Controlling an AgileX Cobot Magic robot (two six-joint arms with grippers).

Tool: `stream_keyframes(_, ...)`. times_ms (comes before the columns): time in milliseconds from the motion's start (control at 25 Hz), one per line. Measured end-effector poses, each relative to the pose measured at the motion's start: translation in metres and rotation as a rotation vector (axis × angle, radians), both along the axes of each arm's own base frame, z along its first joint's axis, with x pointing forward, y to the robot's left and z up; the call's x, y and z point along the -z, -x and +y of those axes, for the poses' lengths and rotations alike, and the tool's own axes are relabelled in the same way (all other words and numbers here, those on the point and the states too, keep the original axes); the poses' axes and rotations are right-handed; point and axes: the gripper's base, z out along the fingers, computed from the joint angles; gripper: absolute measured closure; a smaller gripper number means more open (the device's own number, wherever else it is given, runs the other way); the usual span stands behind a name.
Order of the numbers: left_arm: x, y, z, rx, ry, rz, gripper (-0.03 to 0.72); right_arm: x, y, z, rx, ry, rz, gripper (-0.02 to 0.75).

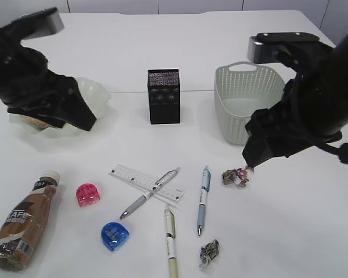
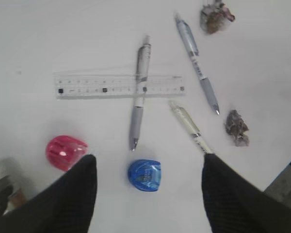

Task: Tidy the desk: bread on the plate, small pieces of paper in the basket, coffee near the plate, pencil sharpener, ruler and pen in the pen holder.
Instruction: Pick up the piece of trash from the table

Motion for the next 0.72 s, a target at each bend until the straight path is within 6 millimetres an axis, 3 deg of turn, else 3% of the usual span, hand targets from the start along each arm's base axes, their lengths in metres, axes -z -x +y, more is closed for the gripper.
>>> stream_keyframes(160, -0.018, 0.002, 0.027, -0.095, -0.018, -0.031, 0.191, 0.012, -0.016, 0.006, 0.043, 0.027, 0.074, 0.242)
stream_keyframes(360, -0.034, 0.017, 0.051, -0.173, -0.159, -0.053, 0.191, 0.032, -0.038, 0.015, 0.055, 0.055, 0.139, 0.242)
stream_keyframes(720, -0.044, 0.06, 0.07, -0.211, -0.212, -0.04, 0.191, 0.079, -0.069, 0.013, 0.088, 0.132, 0.228, 0.242)
